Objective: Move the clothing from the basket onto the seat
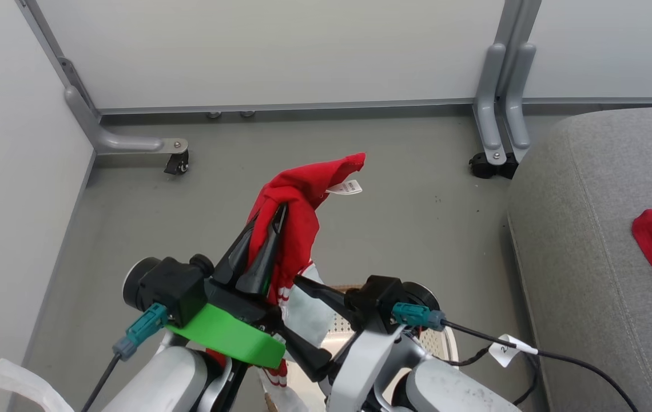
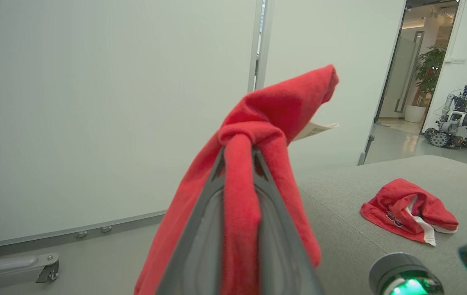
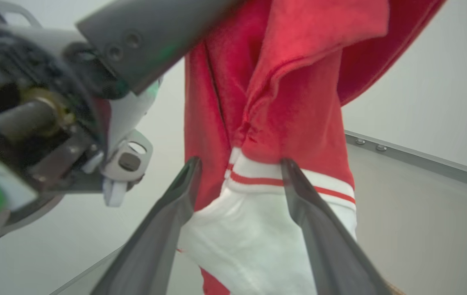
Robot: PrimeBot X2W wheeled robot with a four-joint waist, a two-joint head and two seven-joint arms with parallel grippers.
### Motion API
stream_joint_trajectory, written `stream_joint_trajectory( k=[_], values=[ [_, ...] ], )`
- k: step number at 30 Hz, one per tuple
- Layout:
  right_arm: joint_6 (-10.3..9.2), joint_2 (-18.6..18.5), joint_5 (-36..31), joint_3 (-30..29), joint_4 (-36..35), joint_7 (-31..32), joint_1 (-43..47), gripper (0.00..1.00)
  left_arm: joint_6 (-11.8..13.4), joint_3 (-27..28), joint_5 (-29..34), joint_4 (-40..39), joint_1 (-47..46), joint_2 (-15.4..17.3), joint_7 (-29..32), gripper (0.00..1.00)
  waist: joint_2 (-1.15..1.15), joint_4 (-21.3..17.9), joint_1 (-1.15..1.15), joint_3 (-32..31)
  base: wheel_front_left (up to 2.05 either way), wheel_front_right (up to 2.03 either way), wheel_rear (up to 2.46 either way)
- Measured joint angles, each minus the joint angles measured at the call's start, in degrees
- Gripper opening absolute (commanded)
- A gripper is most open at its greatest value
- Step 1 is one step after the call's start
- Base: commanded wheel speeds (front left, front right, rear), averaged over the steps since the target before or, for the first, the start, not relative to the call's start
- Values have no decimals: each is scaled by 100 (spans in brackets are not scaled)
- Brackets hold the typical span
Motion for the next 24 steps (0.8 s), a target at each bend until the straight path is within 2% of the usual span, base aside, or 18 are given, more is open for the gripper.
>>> stream_joint_trajectory(
  k=[8,20,21,22,24],
  values=[
    [0,0,536,491,667,-358,-758,100,-73,-141,18,15,-111,-86,31,0,0,62,0,107,0,0,0],
    [0,-4,855,780,1229,-740,-1379,100,-197,-303,18,49,-243,-219,46,0,0,126,0,216,0,0,0],
    [0,-2,900,799,1274,-740,-1406,37,-200,-312,19,54,-246,-231,47,0,0,135,0,218,0,0,0],
    [0,-3,926,824,1330,-743,-1444,0,-201,-324,19,55,-247,-244,46,0,0,147,0,221,0,0,0],
    [0,-4,1025,859,1392,-798,-1498,0,-212,-336,18,62,-261,-263,46,0,0,169,0,229,0,0,0]
  ],
)
